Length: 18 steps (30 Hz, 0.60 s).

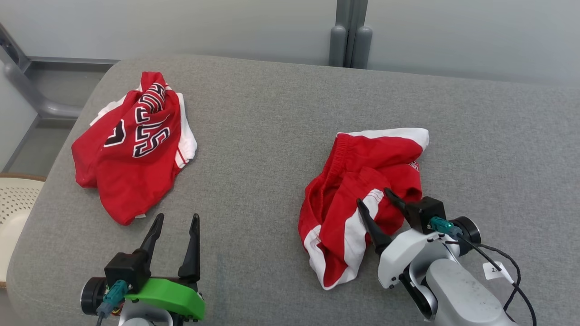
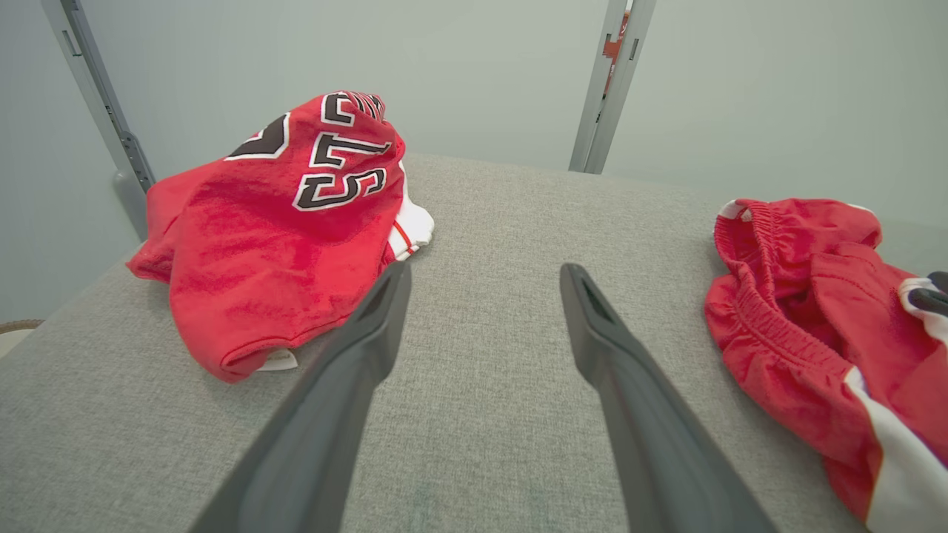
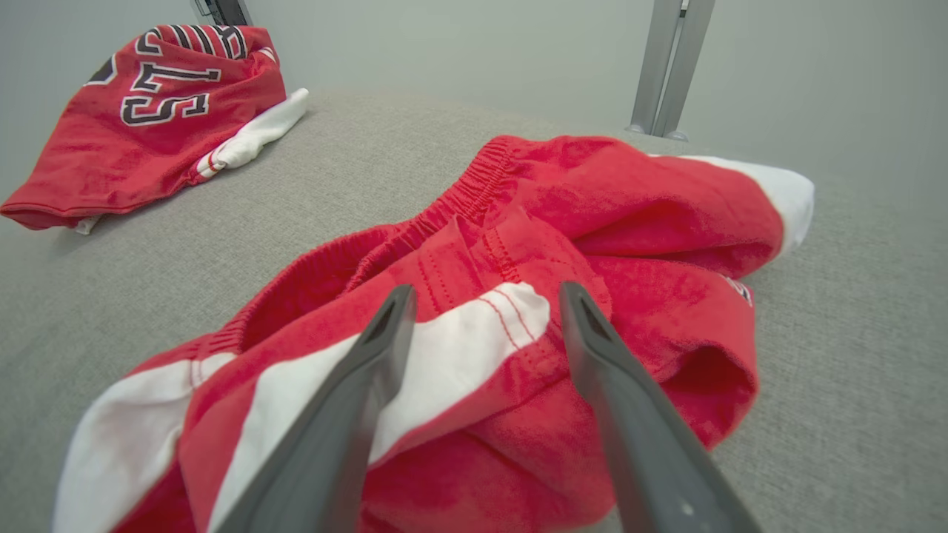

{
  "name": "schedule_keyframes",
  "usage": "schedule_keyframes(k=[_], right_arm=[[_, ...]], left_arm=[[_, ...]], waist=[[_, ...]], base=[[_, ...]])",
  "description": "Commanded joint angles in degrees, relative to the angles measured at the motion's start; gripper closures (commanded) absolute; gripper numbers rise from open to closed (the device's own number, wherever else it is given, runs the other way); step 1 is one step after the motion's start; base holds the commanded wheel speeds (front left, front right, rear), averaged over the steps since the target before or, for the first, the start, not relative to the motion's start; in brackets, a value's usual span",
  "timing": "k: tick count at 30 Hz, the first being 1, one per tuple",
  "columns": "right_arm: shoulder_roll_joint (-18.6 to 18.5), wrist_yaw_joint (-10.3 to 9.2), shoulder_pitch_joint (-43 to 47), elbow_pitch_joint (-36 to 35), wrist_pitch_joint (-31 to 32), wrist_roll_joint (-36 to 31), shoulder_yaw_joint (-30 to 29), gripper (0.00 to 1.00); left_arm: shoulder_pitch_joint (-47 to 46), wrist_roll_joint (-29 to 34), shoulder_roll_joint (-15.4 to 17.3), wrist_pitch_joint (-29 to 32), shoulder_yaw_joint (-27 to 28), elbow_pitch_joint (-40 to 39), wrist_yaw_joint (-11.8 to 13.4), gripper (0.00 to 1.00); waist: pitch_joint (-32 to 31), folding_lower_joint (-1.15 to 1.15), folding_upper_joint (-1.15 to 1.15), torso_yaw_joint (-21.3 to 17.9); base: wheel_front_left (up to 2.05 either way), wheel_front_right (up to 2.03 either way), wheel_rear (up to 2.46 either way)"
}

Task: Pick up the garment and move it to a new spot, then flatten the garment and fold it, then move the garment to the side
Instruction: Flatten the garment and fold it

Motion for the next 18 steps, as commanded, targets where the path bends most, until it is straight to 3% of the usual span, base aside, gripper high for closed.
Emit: schedule_keyframes(k=[1,8,15,16,17,18], right_arm=[[0.0,-0.04,-1.1,0.9,-0.2,0.7,0.4,1.0],[-0.8,-0.04,-1.2,1.0,-0.2,2.3,0.4,1.0],[-1.8,-0.04,1.0,-3.8,-0.2,1.8,-2.0,1.0],[-1.8,-0.04,1.5,-5.0,-0.2,1.5,-2.5,0.35],[-1.8,-0.04,2.2,-6.0,-0.2,1.3,-2.9,0.0],[-1.8,-0.04,3.0,-7.3,-0.2,1.1,-3.5,0.0]], left_arm=[[-0.7,0.1,-0.1,0.0,0.1,0.1,-0.1,0.0],[0.2,0.1,-0.2,0.0,0.7,0.3,-0.1,0.0],[0.4,0.3,-0.2,0.0,0.6,0.2,-0.1,0.0],[0.5,0.3,-0.1,0.0,0.7,0.2,-0.1,0.0],[0.7,0.3,-0.1,0.0,0.9,0.2,-0.1,0.0],[0.9,0.4,-0.1,0.0,1.0,0.1,-0.1,0.0]], waist=[[0.1,0.0,0.0,0.2],[-0.5,0.0,0.0,-1.1],[-1.4,0.0,0.0,-3.3],[-1.5,0.0,0.0,-3.6],[-1.7,0.0,0.0,-3.9],[-1.8,0.0,0.0,-4.2]], base=[[0.0,0.0,0.0],[0.0,0.0,0.0],[0.0,0.0,0.0],[0.0,0.0,0.0],[0.0,0.0,0.0],[0.0,0.0,0.0]])
